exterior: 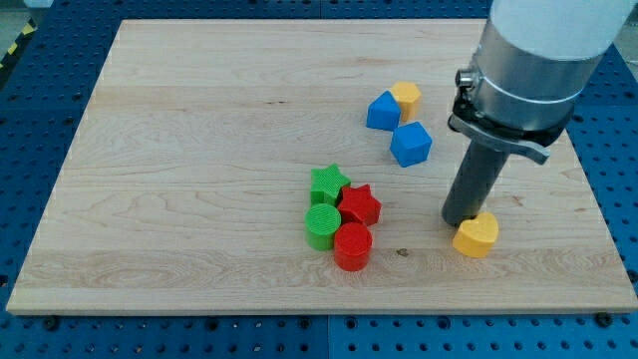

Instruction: Move the yellow heart to the parallel right of the red circle

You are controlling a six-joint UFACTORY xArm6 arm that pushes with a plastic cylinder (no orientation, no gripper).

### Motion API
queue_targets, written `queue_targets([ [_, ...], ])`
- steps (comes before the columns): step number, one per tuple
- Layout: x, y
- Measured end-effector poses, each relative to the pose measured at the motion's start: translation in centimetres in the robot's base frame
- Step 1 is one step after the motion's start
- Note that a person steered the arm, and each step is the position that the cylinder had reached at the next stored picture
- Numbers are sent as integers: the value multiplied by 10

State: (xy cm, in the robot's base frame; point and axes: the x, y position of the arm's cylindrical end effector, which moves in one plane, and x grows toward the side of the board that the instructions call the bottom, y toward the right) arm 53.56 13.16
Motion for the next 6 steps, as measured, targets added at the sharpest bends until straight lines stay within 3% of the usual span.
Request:
queue_targets([
  [1,14,-32],
  [3,22,45],
  [5,30,63],
  [6,-16,63],
])
